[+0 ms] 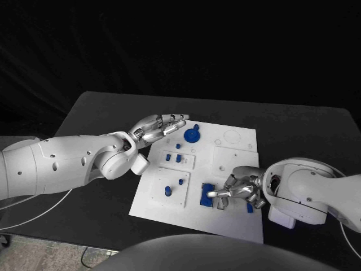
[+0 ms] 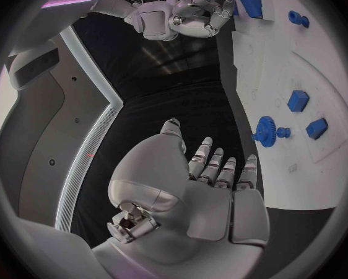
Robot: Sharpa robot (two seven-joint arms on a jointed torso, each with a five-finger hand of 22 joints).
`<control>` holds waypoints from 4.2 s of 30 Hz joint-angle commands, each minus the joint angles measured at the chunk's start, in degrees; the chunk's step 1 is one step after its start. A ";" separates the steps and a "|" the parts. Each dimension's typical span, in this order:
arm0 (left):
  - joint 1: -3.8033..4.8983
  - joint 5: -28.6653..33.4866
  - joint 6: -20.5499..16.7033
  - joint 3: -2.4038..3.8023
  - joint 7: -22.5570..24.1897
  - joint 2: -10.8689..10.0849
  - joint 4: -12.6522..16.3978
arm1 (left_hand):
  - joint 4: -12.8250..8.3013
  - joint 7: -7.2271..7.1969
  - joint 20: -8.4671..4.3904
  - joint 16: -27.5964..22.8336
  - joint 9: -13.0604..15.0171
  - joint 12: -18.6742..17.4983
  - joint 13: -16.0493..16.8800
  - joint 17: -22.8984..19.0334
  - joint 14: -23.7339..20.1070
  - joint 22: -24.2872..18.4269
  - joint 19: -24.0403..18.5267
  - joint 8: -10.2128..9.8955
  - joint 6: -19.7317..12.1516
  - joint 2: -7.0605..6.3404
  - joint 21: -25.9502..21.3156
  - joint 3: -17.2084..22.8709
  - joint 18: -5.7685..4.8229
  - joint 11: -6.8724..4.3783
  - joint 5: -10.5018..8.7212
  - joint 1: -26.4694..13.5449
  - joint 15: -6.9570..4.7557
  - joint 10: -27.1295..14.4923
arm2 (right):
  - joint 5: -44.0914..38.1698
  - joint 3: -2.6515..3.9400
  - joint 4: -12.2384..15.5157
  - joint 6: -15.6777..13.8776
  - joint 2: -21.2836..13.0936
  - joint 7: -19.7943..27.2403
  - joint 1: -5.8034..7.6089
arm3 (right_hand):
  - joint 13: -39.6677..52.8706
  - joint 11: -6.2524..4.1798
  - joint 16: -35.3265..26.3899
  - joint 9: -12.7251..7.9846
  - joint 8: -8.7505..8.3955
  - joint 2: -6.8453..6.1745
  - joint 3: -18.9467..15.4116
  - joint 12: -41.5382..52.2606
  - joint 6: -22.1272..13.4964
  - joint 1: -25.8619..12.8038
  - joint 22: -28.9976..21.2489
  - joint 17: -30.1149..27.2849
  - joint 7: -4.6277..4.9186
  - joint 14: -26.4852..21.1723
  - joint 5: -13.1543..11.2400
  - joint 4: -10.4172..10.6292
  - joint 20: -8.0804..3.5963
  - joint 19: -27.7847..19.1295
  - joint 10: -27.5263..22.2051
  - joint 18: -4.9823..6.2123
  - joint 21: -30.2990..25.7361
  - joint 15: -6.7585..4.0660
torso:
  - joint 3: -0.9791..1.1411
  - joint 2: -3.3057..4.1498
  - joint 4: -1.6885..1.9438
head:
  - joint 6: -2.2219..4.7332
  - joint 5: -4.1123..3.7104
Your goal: Assemble the parts on the task board
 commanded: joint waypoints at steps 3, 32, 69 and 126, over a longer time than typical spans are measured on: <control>-0.09 0.12 1.46 0.02 0.28 0.12 0.05 | -0.10 -0.09 0.29 0.10 0.08 0.35 0.09 0.06 0.11 0.15 0.18 0.24 0.63 0.06 0.31 0.33 0.74 0.48 0.25 0.58 0.31 0.18 | -8.25 0.01 2.27 0.84 -1.23 1.93 -0.16 | 15.09 -0.75 0.67 5.07 3.59 -0.33 -1.43 0.22 -1.41 1.98 9.83 0.76 -0.36 3.58 -0.42 -0.42 -0.61 0.77 6.03 0.05 0.94 -0.52 | -0.01 -0.02 -0.05 | 0.01 0.15; -0.11 0.19 1.86 0.02 0.22 0.23 -0.02 | -0.17 0.00 0.30 0.12 0.07 0.43 0.10 0.07 0.16 0.34 0.31 0.34 0.72 0.09 0.41 0.39 0.75 0.62 0.40 0.78 0.38 0.26 | -11.41 0.00 1.37 0.74 0.73 0.57 -2.07 | 15.09 -1.17 0.15 9.23 5.73 1.56 -1.66 0.22 -1.98 4.85 9.73 -0.22 -0.86 3.35 1.06 -0.89 -0.88 0.57 6.03 0.12 0.71 -0.83 | -0.03 -0.06 0.01 | 0.01 0.21; -0.13 0.79 2.09 0.02 0.16 0.25 -0.19 | -0.19 0.05 0.32 0.15 0.06 0.50 0.11 0.10 0.23 0.49 0.44 0.42 0.86 0.14 0.50 0.46 0.76 0.68 0.53 0.97 0.45 0.32 | -12.28 0.00 -0.25 1.09 2.00 0.29 -2.79 | 15.09 -1.78 -0.59 10.45 3.36 0.25 4.61 0.22 0.52 8.63 9.90 -1.83 -1.52 3.16 4.34 -3.21 -1.43 0.70 6.03 -0.04 1.70 -1.35 | -0.03 -0.01 0.05 | 0.01 0.29; -2.60 -5.85 -6.98 0.03 8.65 -0.03 -0.19 | 0.04 -1.59 -0.65 -0.02 0.20 3.57 0.43 -0.02 -0.12 0.09 0.36 1.66 2.45 -0.22 0.50 0.36 0.82 -0.65 2.29 3.04 -2.76 1.88 | -22.59 -0.41 2.80 9.74 -12.22 -0.34 2.95 | 15.09 0.18 -2.16 -11.47 -18.38 0.65 2.16 0.22 7.84 7.46 9.50 -4.35 0.76 2.83 19.24 4.34 -0.06 0.39 6.03 0.24 -0.33 0.15 | -0.02 -0.07 -0.03 | 0.01 -3.63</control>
